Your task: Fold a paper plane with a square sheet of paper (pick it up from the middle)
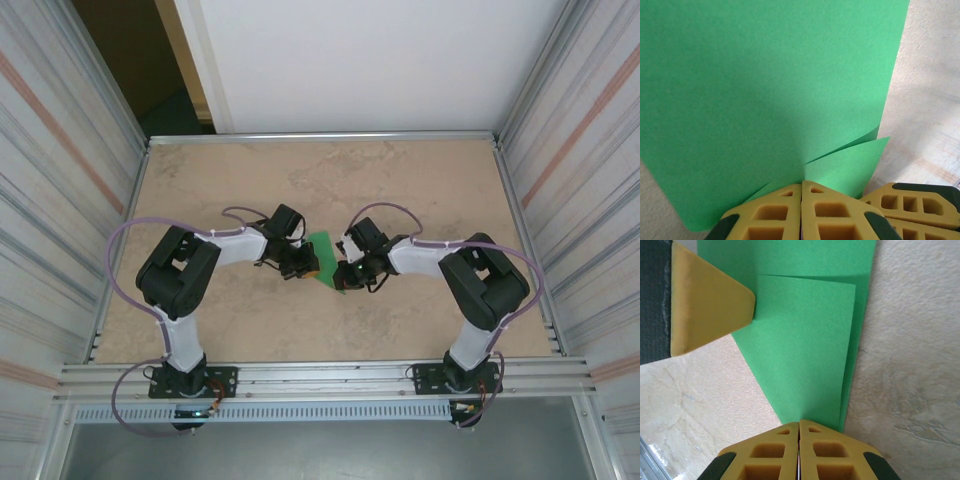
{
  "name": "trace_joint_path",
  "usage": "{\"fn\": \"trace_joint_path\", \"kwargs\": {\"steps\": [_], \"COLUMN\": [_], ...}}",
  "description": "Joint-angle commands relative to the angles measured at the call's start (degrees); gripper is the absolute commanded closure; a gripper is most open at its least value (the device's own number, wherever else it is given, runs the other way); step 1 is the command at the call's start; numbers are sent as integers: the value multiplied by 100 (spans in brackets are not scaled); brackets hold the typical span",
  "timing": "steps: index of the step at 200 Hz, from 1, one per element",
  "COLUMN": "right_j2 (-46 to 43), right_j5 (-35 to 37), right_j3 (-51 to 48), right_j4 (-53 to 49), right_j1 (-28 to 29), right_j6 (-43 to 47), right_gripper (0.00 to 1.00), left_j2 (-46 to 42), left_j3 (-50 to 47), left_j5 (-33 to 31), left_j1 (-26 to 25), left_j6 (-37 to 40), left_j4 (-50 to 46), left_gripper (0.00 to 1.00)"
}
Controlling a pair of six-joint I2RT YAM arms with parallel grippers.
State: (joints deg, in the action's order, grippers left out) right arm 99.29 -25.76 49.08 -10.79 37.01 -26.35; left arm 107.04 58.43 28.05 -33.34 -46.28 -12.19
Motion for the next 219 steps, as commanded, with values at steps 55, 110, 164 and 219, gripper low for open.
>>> {"fn": "trace_joint_path", "kwargs": {"steps": [55, 110, 164, 219], "right_j2": [-513, -695, -232, -152], "right_j5": [61, 66, -72, -70], "right_j3": [-256, -77, -17, -30], "right_j4": [-219, -149, 11, -63], "right_j1": [-85, 229, 189, 47], "right_j6": [-83, -466, -608, -546], "right_gripper": [88, 80, 87, 88], "left_j2": [412, 450, 471, 526], "left_j3": [-71, 0, 1, 36], "left_j5": [-597, -598, -605, -607], "left_j1": [95, 91, 96, 108], "left_j6": [167, 202, 234, 301], "left_j4": [-531, -566, -599, -656], "left_gripper": [92, 92, 92, 92]}}
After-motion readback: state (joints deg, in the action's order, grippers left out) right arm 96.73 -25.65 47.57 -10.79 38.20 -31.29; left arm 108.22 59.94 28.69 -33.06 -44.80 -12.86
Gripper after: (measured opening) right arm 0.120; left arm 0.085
